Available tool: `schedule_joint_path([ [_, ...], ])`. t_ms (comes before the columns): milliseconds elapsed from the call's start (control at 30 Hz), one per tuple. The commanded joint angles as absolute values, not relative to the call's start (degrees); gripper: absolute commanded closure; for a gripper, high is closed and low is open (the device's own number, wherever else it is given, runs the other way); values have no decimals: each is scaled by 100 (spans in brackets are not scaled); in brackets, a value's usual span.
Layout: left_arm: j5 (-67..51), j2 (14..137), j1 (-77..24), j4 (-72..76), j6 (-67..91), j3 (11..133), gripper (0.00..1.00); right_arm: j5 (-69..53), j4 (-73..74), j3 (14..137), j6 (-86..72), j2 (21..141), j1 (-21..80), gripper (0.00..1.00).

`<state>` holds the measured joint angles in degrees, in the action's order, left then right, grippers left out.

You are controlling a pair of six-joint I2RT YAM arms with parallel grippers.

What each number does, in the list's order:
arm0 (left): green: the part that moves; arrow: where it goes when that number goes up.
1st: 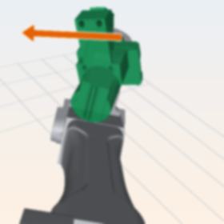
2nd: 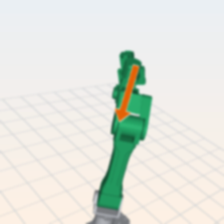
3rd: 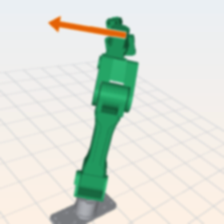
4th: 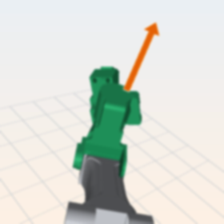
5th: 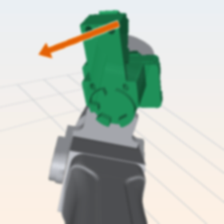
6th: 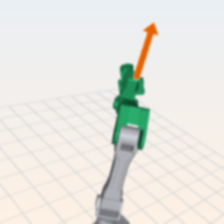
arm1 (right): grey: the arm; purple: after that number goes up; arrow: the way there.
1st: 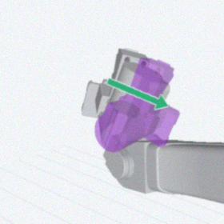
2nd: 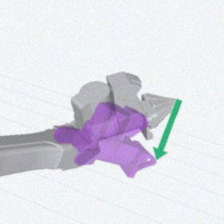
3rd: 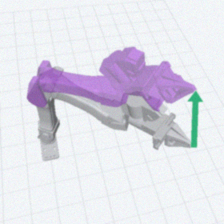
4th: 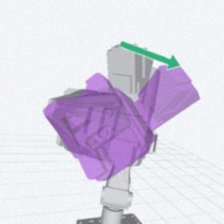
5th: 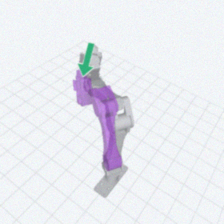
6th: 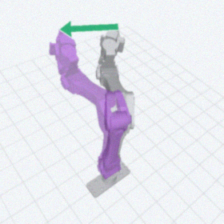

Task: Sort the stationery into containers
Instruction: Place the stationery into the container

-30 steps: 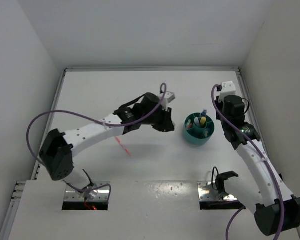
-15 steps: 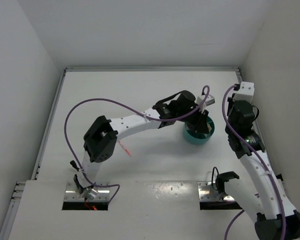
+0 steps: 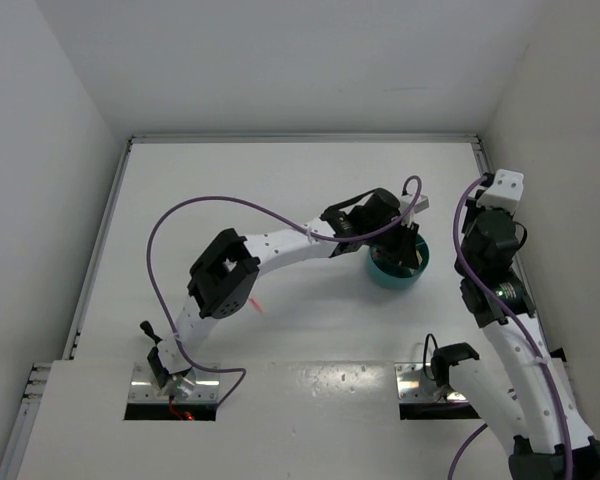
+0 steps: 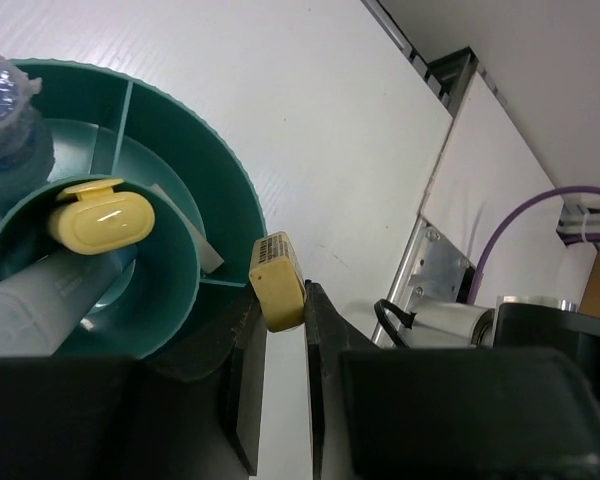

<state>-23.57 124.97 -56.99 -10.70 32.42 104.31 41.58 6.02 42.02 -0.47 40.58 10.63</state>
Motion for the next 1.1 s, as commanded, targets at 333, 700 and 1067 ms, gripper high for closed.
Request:
schedule_joint_path([
  [333, -1890, 12894, -5845, -1054, 3612, 11047, 96, 4131, 316, 4157, -114, 3902, 1046, 83],
  [700, -1714, 12946, -5845, -1168, 3665, 11153, 77, 4078, 369, 4157, -114, 3850, 1046, 83],
  [1067, -1609, 12998, -5845, -1222, 3665, 11258, 73, 4025, 369, 4157, -114, 3797, 1046, 83],
])
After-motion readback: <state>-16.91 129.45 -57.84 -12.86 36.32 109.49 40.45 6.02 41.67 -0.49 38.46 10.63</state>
